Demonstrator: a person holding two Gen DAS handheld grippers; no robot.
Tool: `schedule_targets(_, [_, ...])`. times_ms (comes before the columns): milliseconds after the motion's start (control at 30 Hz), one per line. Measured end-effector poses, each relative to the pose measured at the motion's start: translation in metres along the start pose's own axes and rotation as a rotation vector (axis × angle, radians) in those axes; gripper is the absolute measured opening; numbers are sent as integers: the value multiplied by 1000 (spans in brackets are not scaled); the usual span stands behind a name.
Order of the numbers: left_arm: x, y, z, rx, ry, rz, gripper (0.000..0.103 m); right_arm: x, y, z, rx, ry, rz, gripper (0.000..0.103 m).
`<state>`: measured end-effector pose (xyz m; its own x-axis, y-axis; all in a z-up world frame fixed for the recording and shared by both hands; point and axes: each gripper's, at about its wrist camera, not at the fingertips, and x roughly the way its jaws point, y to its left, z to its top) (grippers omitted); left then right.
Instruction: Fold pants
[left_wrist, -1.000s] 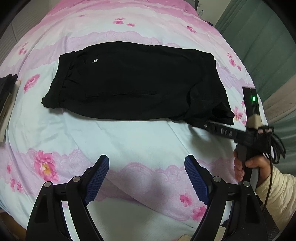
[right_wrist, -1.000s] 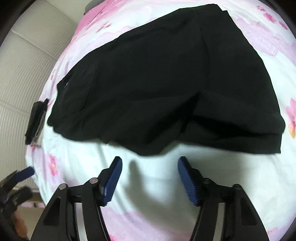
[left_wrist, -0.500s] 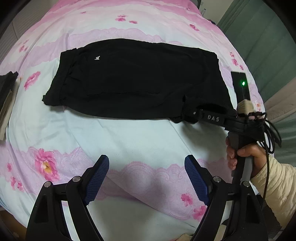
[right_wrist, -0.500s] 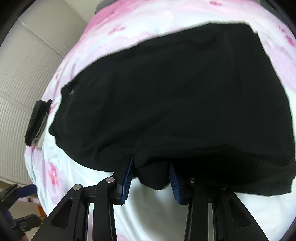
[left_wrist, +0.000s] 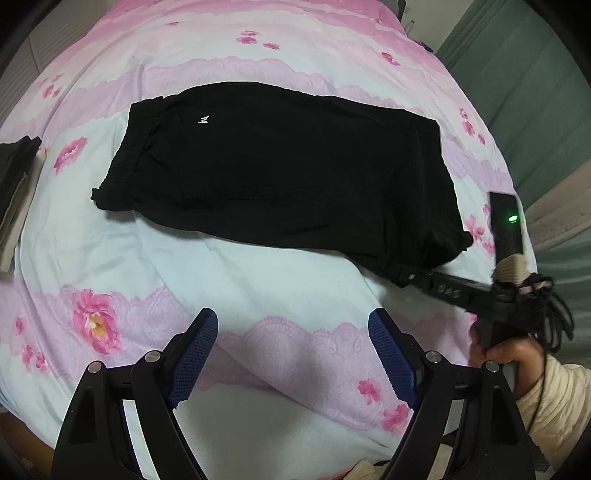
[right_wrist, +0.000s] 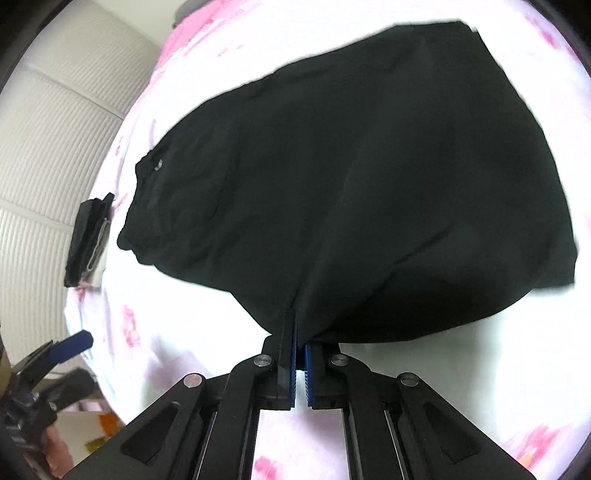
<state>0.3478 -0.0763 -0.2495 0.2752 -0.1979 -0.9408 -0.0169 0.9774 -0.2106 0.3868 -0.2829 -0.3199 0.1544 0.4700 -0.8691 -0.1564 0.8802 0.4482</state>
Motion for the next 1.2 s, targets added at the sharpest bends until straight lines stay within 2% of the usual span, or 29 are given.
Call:
schedule_targets(100, [-2, -5, 2, 19, -2, 7, 84, 13, -6, -7, 36, 12, -7, 5])
schedule_targets(133, [-3, -7, 4, 27, -5, 7, 84, 13, -8, -8, 61, 8, -3, 10])
schedule_targets(167, [-3, -9, 6, 31, -9, 5, 84, 11, -8, -8, 76, 9, 1, 16])
schedule_targets(200, [-3, -10, 7, 34, -13, 0, 84, 4, -10, -9, 90, 8, 11, 34])
schedule_targets(233, [-3, -11, 9, 39, -15, -6, 84, -4, -10, -10, 96, -4, 18, 49])
schedule_targets(267, [-2, -14, 15, 54, -19, -12, 84, -18, -10, -13, 97, -43, 2, 50])
schedule_targets(367, [0, -28, 38, 151, -33, -28, 84, -55, -21, -22, 139, -120, -39, 50])
schedule_targets(467, [3, -59, 78, 366, -70, -43, 84, -87, -39, -27, 238, -210, -86, 50])
schedule_targets(533, [6, -81, 112, 510, -90, -89, 84, -107, -52, -29, 313, -271, -126, 50])
schedule_targets(667, [21, -115, 175, 711, -82, -144, 84, -129, -73, -31, 442, -358, -166, 50])
schedule_targets(700, [29, -127, 197, 765, -73, -168, 83, -132, -77, -32, 466, -375, -170, 50])
schedule_targets(767, [44, -149, 224, 836, -58, -196, 75, -134, -85, -34, 511, -414, -196, 50])
schedule_targets(833, [58, -168, 240, 889, -36, -229, 69, -130, -88, -34, 545, -430, -212, 50])
schedule_targets(933, [87, -206, 257, 970, 30, -303, 53, -124, -100, -38, 629, -452, -186, 50])
schedule_targets(1033, [115, -240, 265, 1062, 58, -321, 43, -118, -102, -37, 669, -480, -172, 49])
schedule_targets(1200, [156, -272, 272, 1120, 109, -289, 41, -106, -104, -39, 729, -515, -174, 47])
